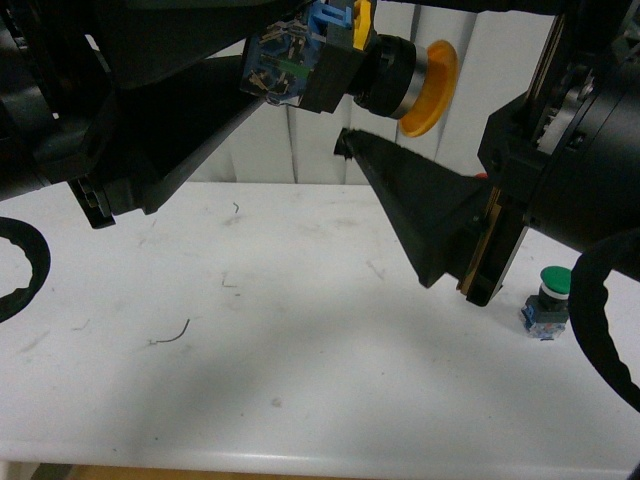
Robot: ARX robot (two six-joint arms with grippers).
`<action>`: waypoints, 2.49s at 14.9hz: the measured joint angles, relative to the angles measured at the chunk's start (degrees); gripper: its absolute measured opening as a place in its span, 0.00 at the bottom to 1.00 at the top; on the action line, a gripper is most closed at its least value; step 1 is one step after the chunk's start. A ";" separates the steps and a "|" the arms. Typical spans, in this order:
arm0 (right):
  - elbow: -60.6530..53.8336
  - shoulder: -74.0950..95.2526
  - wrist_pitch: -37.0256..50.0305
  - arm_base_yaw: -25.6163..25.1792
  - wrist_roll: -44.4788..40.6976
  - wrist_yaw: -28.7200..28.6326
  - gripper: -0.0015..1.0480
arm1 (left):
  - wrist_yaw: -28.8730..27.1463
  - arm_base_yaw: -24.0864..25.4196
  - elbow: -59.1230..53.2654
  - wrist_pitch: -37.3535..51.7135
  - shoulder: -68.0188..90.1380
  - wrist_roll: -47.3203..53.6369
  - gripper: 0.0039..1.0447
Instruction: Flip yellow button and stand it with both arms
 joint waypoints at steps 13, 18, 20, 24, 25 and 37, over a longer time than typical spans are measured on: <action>0.17 -0.26 -0.66 -0.87 -2.49 -0.33 0.33 | -0.98 1.51 -1.22 -0.50 -2.12 -0.31 0.81; 2.32 -0.26 -0.66 -3.52 -2.45 -1.20 0.33 | -3.85 10.19 -2.29 -3.08 -3.82 -0.59 0.94; 2.67 -0.13 -0.66 -3.85 -2.45 -1.22 0.33 | -4.20 14.99 -4.85 -7.37 -8.76 1.92 0.94; 2.73 0.59 -0.66 -3.82 -2.43 -1.07 0.33 | -26.82 15.06 -10.73 -25.31 -26.21 27.98 0.70; 2.71 0.90 -0.74 -3.85 -2.45 -1.05 0.33 | -33.22 16.04 -13.11 -25.97 -29.55 38.64 0.58; 1.99 1.66 -0.74 -4.63 -2.45 -0.81 0.33 | -30.23 20.41 -25.16 -36.06 -52.46 53.86 0.01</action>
